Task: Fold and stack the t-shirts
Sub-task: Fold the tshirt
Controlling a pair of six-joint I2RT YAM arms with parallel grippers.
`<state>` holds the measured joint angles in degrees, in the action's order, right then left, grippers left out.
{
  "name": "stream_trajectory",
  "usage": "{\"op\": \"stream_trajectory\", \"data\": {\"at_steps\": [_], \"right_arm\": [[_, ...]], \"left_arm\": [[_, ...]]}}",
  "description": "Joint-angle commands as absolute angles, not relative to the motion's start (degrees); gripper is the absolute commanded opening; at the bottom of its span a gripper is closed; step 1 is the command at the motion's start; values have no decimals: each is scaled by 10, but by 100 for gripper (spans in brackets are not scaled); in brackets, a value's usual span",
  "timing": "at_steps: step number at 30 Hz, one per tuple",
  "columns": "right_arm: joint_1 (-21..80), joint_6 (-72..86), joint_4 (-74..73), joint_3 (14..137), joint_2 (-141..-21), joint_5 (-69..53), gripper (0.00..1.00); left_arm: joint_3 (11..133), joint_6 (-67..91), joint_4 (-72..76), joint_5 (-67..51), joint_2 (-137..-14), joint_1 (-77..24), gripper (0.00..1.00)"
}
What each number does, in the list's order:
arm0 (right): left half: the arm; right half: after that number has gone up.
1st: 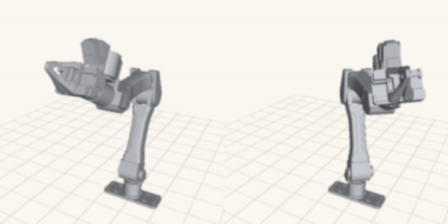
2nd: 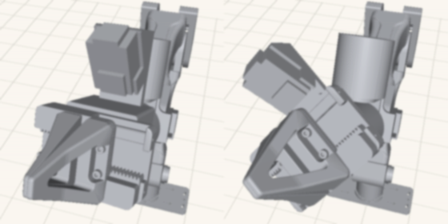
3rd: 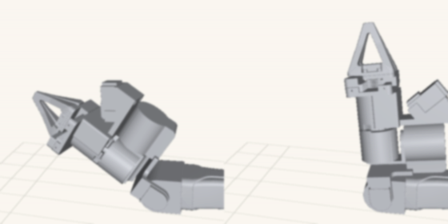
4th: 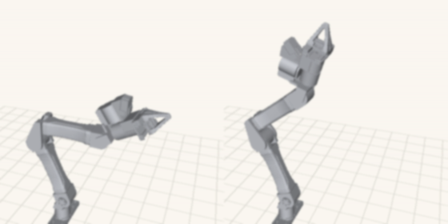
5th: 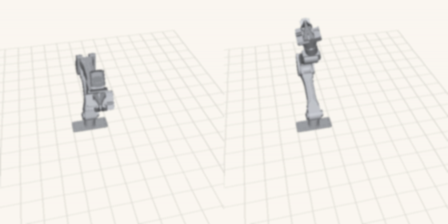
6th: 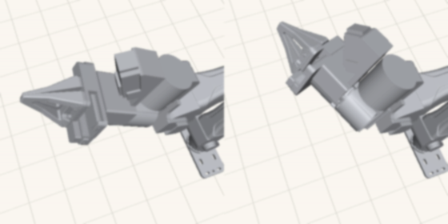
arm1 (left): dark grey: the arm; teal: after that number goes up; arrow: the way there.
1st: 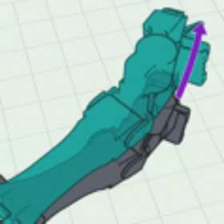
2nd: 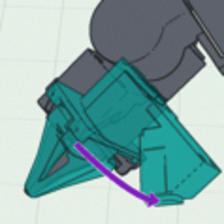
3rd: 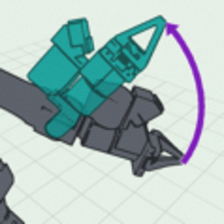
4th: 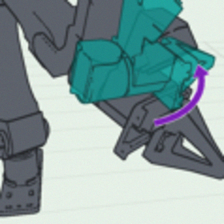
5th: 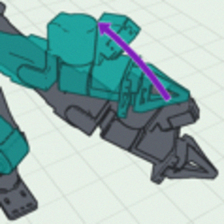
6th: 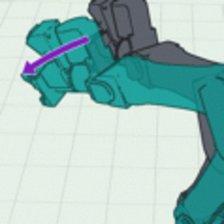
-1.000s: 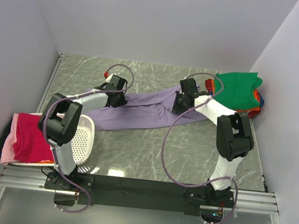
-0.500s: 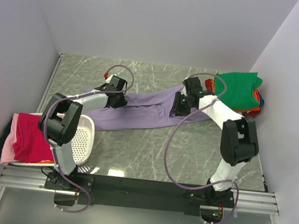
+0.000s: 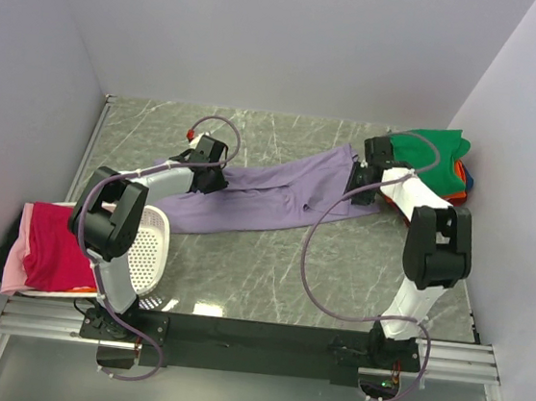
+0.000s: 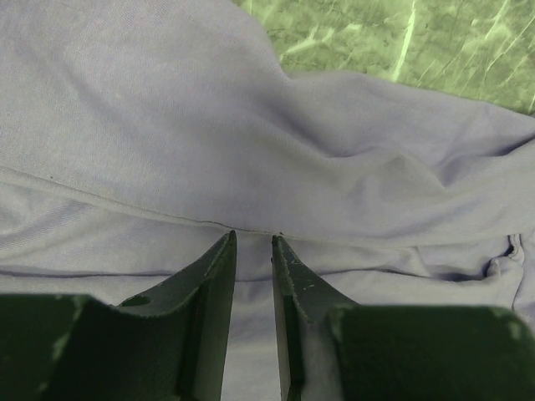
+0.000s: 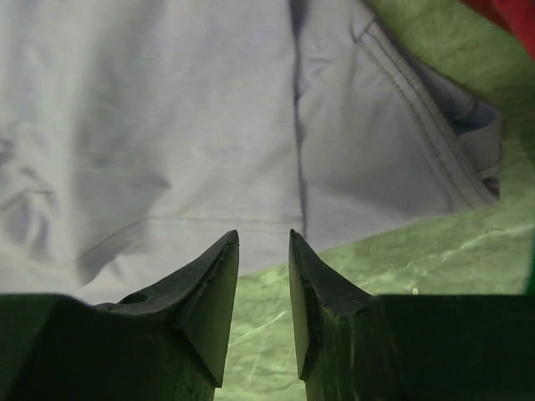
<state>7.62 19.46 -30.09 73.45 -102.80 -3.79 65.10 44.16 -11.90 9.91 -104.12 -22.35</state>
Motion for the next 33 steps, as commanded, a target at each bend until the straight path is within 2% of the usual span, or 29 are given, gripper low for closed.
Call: {"op": "stream_trajectory", "data": {"at_steps": [1,22,26,33], "right_arm": [[76,177,-294,755,-1051,-11,38],[76,169,-306,742,-1094,1,31],[76,167,-305,739,-1091,2,26],[77,161,-305,738,-1094,-41,24]], "left_arm": [[653,431,-120,105,-1037,-222,30],[656,431,-120,103,-1045,-222,30],[655,432,-120,104,-1048,-222,30],[653,432,-119,103,-1049,-222,30]]}}
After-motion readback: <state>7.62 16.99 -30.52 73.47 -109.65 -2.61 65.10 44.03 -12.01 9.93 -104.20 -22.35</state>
